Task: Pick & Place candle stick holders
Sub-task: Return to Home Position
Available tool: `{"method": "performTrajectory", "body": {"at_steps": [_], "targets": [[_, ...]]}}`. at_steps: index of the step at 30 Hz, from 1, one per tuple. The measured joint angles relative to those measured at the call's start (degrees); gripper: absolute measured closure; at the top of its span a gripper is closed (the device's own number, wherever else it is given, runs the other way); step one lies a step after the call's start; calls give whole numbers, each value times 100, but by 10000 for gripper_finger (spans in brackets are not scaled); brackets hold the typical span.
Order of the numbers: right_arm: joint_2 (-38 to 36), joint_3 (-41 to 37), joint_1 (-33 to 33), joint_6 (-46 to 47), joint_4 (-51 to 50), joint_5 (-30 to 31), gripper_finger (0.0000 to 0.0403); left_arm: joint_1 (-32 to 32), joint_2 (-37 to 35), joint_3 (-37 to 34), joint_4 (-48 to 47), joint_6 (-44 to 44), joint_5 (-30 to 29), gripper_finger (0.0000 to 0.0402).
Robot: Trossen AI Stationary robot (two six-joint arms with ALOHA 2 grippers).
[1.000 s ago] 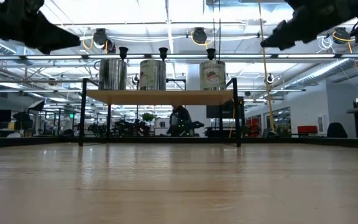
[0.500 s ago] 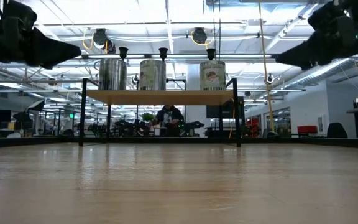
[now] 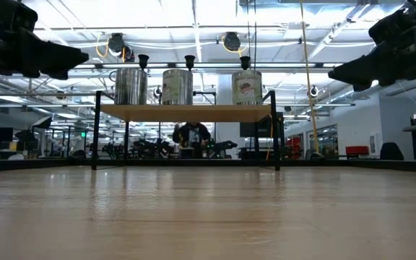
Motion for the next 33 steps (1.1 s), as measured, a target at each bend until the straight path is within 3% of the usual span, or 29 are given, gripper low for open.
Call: {"method": "performTrajectory", "body": {"at_steps": [13,20,26,33], "targets": [[-290,-1,0,232,24,88,298,0,3,11,-243,-325,0,273],[-280,-227,0,738,126,857,298,0,3,11,-243,-328,-5,273],[-284,-672,0,420,1054,796,298,0,3,11,-241,-332,-15,273],[-276,-799,0,590,844,795,298,0,3,11,-237,-332,-15,273]]}}
